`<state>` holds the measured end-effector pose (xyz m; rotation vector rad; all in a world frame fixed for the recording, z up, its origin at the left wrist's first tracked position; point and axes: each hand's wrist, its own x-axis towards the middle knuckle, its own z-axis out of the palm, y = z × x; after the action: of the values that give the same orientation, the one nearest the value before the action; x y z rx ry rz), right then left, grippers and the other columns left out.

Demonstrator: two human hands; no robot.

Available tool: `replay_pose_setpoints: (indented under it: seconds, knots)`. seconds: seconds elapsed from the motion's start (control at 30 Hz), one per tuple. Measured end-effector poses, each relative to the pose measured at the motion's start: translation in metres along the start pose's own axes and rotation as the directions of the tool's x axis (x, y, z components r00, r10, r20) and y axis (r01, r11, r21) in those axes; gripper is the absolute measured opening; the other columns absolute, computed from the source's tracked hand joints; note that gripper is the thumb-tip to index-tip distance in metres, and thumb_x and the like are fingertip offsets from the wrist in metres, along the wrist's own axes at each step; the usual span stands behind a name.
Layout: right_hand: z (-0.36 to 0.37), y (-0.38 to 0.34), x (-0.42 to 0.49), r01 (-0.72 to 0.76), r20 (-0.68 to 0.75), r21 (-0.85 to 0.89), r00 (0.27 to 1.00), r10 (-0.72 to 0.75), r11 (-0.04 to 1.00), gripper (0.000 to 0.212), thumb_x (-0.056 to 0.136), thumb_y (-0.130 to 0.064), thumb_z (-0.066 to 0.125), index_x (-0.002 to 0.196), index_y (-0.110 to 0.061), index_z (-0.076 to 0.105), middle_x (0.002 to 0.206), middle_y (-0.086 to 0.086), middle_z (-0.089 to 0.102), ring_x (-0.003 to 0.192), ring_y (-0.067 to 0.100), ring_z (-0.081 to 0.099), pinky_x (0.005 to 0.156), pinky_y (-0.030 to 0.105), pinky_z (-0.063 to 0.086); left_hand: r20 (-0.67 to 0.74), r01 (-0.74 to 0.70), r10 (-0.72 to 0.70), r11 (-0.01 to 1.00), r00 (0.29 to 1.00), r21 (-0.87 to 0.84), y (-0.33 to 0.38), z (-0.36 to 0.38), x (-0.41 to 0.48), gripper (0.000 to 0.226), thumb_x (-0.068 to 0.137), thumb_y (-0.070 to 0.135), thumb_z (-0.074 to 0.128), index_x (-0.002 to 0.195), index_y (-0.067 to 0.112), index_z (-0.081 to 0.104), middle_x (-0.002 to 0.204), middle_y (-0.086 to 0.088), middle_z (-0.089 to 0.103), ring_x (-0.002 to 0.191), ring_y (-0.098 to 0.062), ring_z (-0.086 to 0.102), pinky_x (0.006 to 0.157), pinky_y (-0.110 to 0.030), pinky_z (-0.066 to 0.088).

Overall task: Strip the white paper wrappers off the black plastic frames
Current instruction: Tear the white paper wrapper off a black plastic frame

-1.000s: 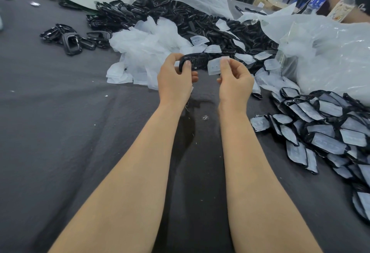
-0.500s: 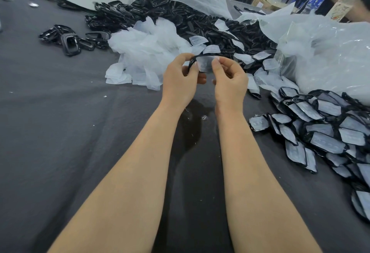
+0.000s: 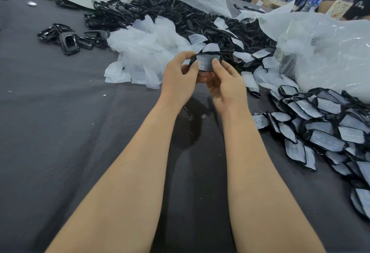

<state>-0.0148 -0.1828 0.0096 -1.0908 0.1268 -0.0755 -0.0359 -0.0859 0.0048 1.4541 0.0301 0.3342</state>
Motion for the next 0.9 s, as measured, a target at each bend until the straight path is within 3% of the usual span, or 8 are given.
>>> replay_pose_setpoints:
  seconds: [0.07,0.3,0.4,0.53,0.67,0.73,0.83,0.9]
  knots:
    - [-0.002,0.0,0.0,-0.029,0.014,0.018,0.999,0.029,0.999,0.014,0.091,-0.002,0.059,0.082,-0.011,0.054,0.074,0.004,0.056,0.054,0.008,0.052,0.057,0.019,0.047,0.006,0.004,-0.004,1.0,1.0,0.001,0.0,0.0,-0.001,0.014,0.098,0.006,0.048,0.108,0.014,0.054,0.068,-0.001,0.067,0.057,-0.006,0.065,0.079,-0.026,0.057]
    - [0.0,0.004,-0.001,0.135,-0.039,-0.125,0.989,-0.141,0.983,0.019,0.09,-0.001,0.061,0.075,-0.012,0.056,0.069,0.001,0.056,0.057,0.007,0.051,0.058,0.017,0.047,-0.011,0.035,-0.035,0.998,0.999,-0.044,0.004,0.001,-0.002,0.019,0.102,0.018,0.042,0.104,0.01,0.06,0.071,-0.003,0.068,0.058,-0.009,0.066,0.064,-0.019,0.055]
    - [-0.001,0.003,-0.001,0.15,-0.038,-0.168,0.987,-0.158,0.974,0.016,0.09,-0.003,0.062,0.077,-0.012,0.059,0.073,0.002,0.059,0.063,0.01,0.054,0.061,0.018,0.049,0.01,-0.023,0.022,0.998,1.0,0.06,0.002,0.0,-0.003,0.005,0.097,0.019,0.053,0.1,0.017,0.057,0.074,0.0,0.069,0.063,-0.008,0.068,0.075,-0.026,0.058]
    - [-0.001,0.005,-0.002,0.179,0.024,-0.304,0.983,-0.181,0.935,0.004,0.092,-0.008,0.061,0.088,-0.008,0.061,0.081,0.009,0.066,0.072,0.02,0.063,0.071,0.029,0.057,-0.018,-0.004,0.007,0.993,1.0,0.122,-0.002,-0.002,0.0,0.014,0.096,0.009,0.053,0.107,0.018,0.052,0.081,-0.004,0.069,0.068,-0.012,0.068,0.086,-0.037,0.056]
    - [0.001,0.008,-0.002,0.243,0.09,-0.457,0.97,-0.227,0.856,0.016,0.093,-0.005,0.056,0.108,0.001,0.058,0.098,0.019,0.068,0.084,0.026,0.067,0.074,0.029,0.058,-0.068,0.016,-0.01,0.995,0.998,0.101,-0.003,-0.004,0.001,0.014,0.096,0.007,0.05,0.101,0.02,0.053,0.085,-0.008,0.068,0.07,-0.017,0.066,0.088,-0.042,0.055]
    - [0.003,0.009,-0.002,0.277,0.088,-0.541,0.958,-0.273,0.795,0.015,0.093,-0.006,0.057,0.107,-0.001,0.058,0.096,0.017,0.068,0.082,0.023,0.067,0.069,0.024,0.055,-0.071,0.022,-0.015,0.995,0.997,0.093,-0.003,-0.003,0.0,0.014,0.096,0.006,0.05,0.1,0.019,0.054,0.082,-0.006,0.067,0.065,-0.015,0.065,0.086,-0.041,0.056]
    - [0.002,0.011,-0.001,0.287,0.068,-0.584,0.95,-0.306,0.759,0.008,0.092,-0.008,0.059,0.099,-0.007,0.056,0.094,0.015,0.068,0.085,0.028,0.067,0.078,0.037,0.056,-0.057,0.04,-0.035,0.996,0.998,0.077,-0.002,-0.002,-0.001,0.014,0.094,0.011,0.057,0.107,0.012,0.057,0.088,-0.009,0.069,0.072,-0.018,0.068,0.086,-0.041,0.056]
    - [0.002,0.012,-0.002,0.278,0.057,-0.565,0.953,-0.299,0.777,0.007,0.092,-0.009,0.059,0.099,-0.008,0.056,0.093,0.015,0.069,0.084,0.028,0.068,0.077,0.036,0.057,-0.05,0.046,-0.041,0.995,0.998,0.093,-0.001,-0.003,-0.001,0.023,0.091,0.01,0.06,0.113,0.008,0.057,0.095,-0.014,0.07,0.082,-0.025,0.069,0.088,-0.042,0.055]
